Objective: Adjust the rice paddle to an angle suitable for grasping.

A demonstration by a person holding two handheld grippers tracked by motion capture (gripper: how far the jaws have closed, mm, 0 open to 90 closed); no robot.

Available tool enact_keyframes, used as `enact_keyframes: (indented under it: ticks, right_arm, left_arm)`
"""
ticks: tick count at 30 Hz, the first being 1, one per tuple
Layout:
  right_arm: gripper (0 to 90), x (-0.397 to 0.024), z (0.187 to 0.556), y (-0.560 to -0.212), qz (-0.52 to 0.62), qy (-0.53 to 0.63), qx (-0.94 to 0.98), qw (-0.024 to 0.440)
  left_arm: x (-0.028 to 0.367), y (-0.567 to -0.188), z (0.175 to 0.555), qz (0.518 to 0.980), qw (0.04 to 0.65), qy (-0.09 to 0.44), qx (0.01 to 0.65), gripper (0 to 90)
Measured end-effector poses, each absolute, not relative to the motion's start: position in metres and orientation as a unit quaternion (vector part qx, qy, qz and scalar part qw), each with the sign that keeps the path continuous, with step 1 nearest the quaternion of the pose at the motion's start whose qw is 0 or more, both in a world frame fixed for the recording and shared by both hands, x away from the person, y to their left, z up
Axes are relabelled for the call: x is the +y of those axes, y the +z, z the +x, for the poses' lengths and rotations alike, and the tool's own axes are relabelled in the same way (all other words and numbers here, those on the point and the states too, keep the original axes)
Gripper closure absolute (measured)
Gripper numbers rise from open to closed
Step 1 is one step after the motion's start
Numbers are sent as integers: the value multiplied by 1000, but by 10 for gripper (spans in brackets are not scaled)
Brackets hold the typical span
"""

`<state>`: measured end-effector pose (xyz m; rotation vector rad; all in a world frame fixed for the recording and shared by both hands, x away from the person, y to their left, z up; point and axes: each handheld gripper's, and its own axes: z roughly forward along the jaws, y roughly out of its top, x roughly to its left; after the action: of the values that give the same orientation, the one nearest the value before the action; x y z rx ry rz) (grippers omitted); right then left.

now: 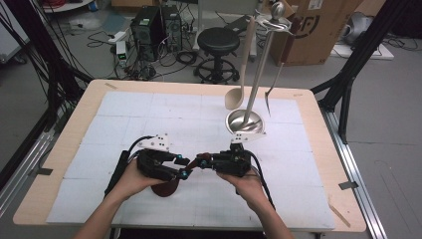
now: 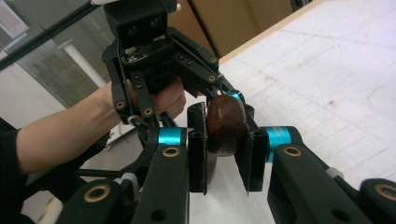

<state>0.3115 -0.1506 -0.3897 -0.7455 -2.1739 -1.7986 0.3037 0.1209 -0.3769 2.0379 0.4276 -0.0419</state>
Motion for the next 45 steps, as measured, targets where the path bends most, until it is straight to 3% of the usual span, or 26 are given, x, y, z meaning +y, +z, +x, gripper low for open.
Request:
enact_keyframes:
  ticks: [12, 33, 38, 45]
  right_arm:
    - [767, -150, 308, -363, -224, -606, -762, 57]
    - [766, -143, 301, -333, -177, -593, -785, 17]
    - [765, -139, 299, -334, -171, -598, -783, 12]
    - [728, -136, 298, -340, -173, -610, -773, 13]
  left_arm:
    - [123, -376, 304, 840, 512, -21, 176, 536]
    - [116, -382, 304, 849, 501, -44, 161, 561]
    - [115, -382, 303, 853, 499, -45, 146, 658]
    - [118, -381, 303, 853, 501, -46, 142, 728]
